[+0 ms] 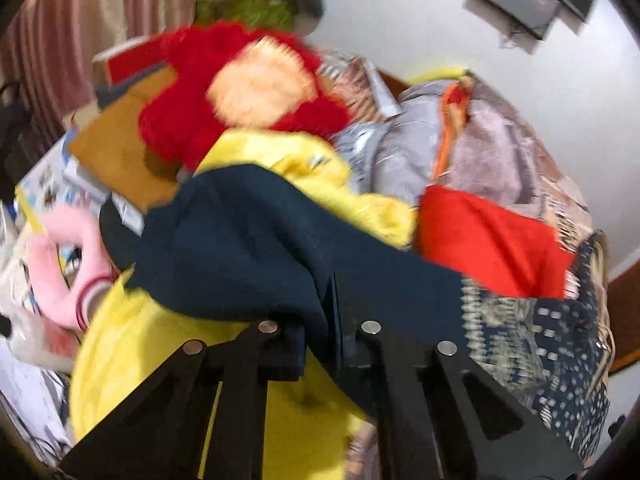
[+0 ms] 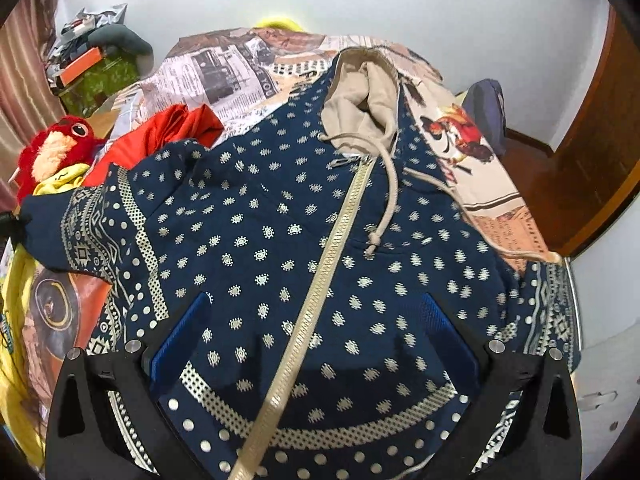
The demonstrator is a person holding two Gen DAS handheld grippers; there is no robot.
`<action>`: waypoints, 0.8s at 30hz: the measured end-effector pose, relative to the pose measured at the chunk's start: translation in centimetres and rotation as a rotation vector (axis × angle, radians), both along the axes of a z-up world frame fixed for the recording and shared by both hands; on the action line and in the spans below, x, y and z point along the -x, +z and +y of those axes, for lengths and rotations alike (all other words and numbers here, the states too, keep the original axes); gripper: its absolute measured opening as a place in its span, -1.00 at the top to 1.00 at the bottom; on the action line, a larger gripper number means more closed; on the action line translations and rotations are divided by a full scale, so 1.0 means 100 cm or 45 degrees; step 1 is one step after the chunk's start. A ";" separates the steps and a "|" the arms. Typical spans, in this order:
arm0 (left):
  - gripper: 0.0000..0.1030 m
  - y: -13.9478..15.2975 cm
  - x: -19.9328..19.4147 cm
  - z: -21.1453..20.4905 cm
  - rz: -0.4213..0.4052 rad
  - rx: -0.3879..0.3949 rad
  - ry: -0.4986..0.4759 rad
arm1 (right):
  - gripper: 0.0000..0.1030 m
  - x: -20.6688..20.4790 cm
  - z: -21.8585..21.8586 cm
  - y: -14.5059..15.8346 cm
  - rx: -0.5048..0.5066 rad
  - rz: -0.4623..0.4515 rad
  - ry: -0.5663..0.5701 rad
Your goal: Fold large clothes
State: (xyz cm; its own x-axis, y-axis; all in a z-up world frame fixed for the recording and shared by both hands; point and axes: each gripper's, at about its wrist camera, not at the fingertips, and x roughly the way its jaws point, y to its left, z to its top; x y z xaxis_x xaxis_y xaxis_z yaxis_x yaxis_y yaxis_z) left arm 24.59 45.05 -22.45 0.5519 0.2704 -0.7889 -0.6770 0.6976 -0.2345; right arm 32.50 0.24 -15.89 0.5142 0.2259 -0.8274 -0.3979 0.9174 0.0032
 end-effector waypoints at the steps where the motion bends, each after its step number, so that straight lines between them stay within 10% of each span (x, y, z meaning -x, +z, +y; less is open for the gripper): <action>1: 0.86 0.014 -0.001 -0.006 -0.013 -0.035 -0.025 | -1.00 0.002 -0.001 0.002 -0.003 -0.005 0.003; 13: 0.91 0.153 -0.039 -0.116 -0.260 -0.212 -0.300 | -1.00 0.018 -0.025 0.026 -0.013 -0.117 0.055; 24: 0.92 0.196 -0.105 -0.277 -0.372 -0.330 -0.674 | -1.00 0.018 -0.064 0.028 -0.048 -0.146 0.036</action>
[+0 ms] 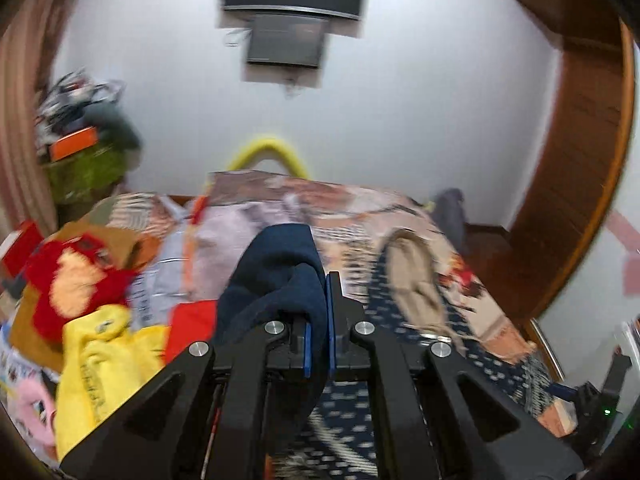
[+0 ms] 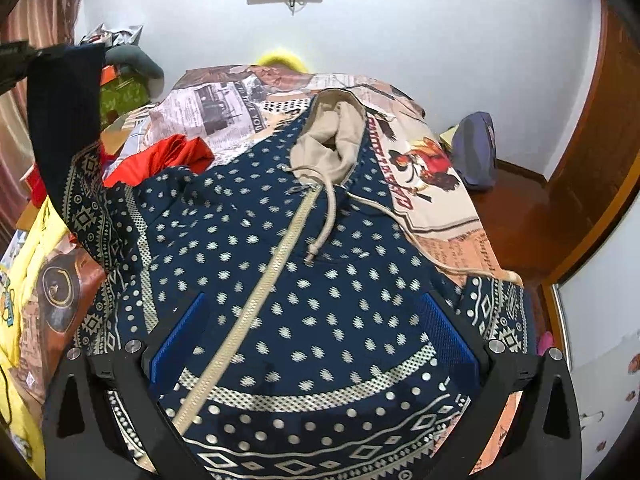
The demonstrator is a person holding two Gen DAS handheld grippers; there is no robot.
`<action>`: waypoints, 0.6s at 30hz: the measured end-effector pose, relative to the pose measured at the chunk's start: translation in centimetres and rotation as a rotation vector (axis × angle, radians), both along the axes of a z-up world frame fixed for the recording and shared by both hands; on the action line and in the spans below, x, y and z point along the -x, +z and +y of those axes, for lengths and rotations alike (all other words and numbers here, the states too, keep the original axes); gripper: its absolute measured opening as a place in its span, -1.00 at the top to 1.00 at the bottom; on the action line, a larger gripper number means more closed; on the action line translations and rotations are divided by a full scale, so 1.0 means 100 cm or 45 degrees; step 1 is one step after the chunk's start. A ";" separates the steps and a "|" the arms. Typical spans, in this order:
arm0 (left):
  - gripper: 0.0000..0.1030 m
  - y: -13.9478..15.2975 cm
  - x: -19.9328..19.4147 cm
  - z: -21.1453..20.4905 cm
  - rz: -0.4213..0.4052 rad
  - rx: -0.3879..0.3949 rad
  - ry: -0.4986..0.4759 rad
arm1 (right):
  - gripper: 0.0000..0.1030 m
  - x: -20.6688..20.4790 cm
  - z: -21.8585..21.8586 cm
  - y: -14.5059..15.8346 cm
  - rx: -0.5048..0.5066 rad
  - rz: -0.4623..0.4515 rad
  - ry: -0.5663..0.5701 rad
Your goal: Fold large clothes
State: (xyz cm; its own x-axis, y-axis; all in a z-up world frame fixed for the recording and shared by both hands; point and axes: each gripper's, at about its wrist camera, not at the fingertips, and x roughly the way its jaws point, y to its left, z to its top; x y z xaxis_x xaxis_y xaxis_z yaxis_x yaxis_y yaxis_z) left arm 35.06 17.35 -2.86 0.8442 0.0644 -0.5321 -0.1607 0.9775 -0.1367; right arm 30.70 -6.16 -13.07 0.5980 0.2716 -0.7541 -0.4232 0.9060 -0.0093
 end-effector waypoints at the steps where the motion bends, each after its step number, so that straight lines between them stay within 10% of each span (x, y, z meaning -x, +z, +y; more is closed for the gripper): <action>1: 0.92 -0.003 -0.008 -0.018 0.017 -0.011 -0.053 | -1.00 -0.001 -0.004 -0.001 -0.005 0.005 -0.009; 18: 0.91 -0.156 -0.036 -0.201 0.506 -0.104 -0.619 | -1.00 -0.010 -0.061 -0.030 -0.001 0.096 -0.136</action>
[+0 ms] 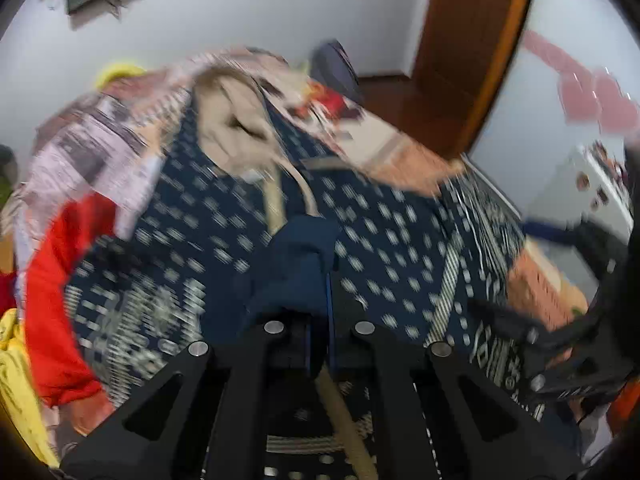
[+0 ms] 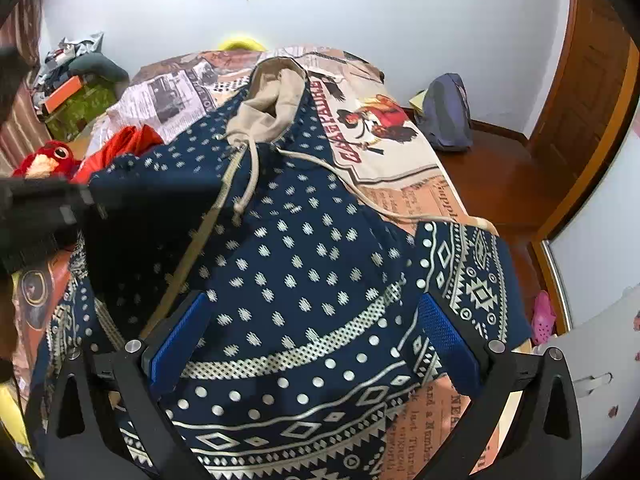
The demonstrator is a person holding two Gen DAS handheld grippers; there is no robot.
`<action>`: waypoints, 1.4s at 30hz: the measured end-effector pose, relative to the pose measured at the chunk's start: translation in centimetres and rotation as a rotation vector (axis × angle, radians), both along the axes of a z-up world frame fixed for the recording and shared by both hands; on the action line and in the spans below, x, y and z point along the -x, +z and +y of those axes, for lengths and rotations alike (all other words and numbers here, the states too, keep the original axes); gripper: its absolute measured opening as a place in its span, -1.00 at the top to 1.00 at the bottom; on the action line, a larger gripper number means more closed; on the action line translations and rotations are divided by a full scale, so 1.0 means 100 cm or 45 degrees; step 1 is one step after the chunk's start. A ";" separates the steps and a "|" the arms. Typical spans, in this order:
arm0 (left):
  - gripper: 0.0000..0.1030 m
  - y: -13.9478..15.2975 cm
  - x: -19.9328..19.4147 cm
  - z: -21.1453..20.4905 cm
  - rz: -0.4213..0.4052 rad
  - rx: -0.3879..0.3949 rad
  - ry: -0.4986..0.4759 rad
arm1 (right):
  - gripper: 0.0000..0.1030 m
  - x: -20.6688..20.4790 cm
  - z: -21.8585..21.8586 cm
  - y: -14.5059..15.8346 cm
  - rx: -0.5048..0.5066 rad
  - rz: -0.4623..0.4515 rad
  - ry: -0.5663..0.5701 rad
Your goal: Fold large clothes
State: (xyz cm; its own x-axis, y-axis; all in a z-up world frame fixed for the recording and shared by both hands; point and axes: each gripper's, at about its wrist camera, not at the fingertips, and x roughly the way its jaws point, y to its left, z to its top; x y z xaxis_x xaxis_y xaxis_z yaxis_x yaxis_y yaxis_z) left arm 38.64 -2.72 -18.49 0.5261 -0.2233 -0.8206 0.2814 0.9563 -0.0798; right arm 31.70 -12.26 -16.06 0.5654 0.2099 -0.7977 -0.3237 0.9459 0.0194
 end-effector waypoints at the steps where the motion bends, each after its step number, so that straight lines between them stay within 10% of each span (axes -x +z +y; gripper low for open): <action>1: 0.91 -0.008 0.003 -0.006 0.031 -0.002 -0.028 | -1.00 0.001 -0.001 -0.001 0.011 0.000 -0.003; 8: 0.45 -0.032 0.017 -0.016 0.199 -0.016 -0.123 | -1.00 0.008 0.002 0.001 0.069 -0.003 -0.002; 15: -0.29 0.009 0.049 0.033 0.044 -0.015 -0.003 | -1.00 0.018 0.024 0.022 0.096 -0.060 0.051; 21: -0.39 0.030 0.074 0.115 -0.050 -0.088 0.230 | -1.00 0.024 0.064 0.031 0.119 -0.080 0.153; 29: -0.39 -0.010 0.102 0.206 0.043 -0.113 0.452 | -1.00 0.018 0.132 -0.005 0.186 0.072 0.308; 42: -0.39 -0.098 0.089 0.219 0.207 -0.137 0.437 | -0.65 -0.004 0.177 -0.069 0.245 0.294 0.340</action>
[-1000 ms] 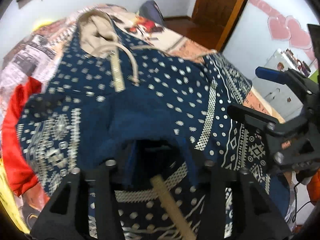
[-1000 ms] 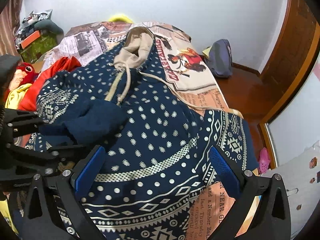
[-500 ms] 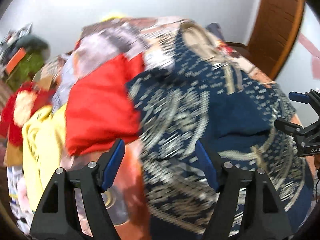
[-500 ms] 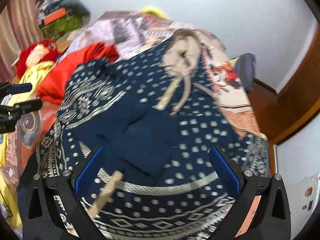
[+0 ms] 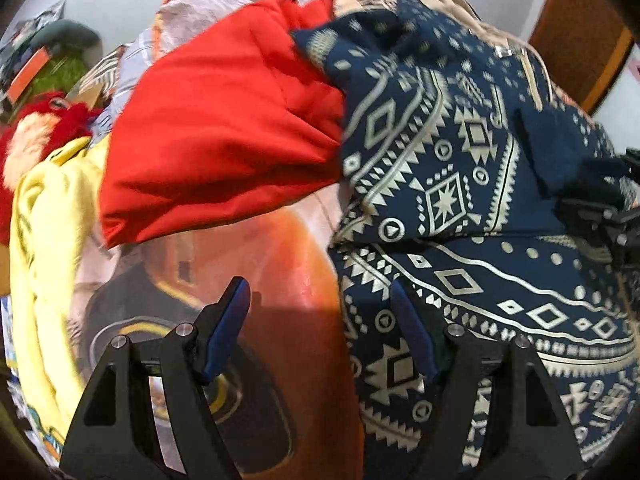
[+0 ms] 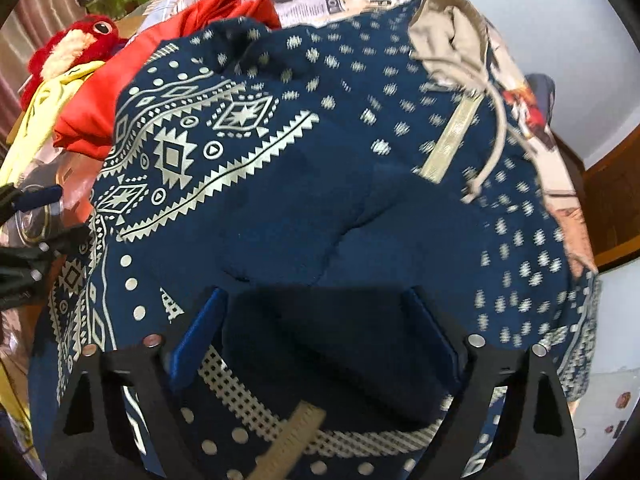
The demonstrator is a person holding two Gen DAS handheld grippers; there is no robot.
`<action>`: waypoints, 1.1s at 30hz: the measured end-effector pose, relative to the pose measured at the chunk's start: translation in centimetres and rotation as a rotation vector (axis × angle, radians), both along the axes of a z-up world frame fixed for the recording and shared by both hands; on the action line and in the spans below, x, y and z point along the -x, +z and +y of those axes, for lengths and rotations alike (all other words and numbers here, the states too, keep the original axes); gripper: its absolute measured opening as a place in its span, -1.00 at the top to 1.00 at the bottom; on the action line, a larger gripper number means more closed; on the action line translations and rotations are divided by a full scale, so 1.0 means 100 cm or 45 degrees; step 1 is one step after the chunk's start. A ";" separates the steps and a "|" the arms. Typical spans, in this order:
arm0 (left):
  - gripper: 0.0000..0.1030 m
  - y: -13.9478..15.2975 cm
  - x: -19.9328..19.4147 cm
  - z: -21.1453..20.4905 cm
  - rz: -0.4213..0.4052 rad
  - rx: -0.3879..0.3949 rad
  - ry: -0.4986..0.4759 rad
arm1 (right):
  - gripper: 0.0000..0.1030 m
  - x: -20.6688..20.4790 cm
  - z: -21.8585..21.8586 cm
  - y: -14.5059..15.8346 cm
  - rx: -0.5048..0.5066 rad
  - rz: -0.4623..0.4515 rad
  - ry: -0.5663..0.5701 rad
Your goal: Fold large clothes
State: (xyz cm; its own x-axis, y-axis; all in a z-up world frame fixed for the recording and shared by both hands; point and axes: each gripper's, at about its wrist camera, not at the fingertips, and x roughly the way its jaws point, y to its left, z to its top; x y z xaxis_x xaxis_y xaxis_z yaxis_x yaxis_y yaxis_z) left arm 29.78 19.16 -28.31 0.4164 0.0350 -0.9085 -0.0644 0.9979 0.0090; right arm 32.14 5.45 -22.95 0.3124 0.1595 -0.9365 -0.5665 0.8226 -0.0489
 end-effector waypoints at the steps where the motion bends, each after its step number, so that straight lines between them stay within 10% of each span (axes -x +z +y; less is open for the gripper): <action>1: -0.39 -0.004 -0.003 -0.004 0.002 -0.005 -0.010 | -0.61 -0.001 -0.001 -0.001 -0.020 0.008 -0.006; 9: -0.45 -0.009 -0.018 -0.006 -0.026 0.014 0.059 | 0.75 -0.010 -0.007 0.003 -0.052 -0.035 -0.035; 23: -0.45 0.014 -0.023 -0.004 -0.124 -0.176 0.254 | 0.80 -0.004 -0.097 0.121 -0.370 -0.387 -0.359; 33: -0.49 -0.006 -0.021 0.024 -0.070 -0.095 0.426 | 0.81 0.005 -0.181 0.088 -0.337 -0.273 -0.582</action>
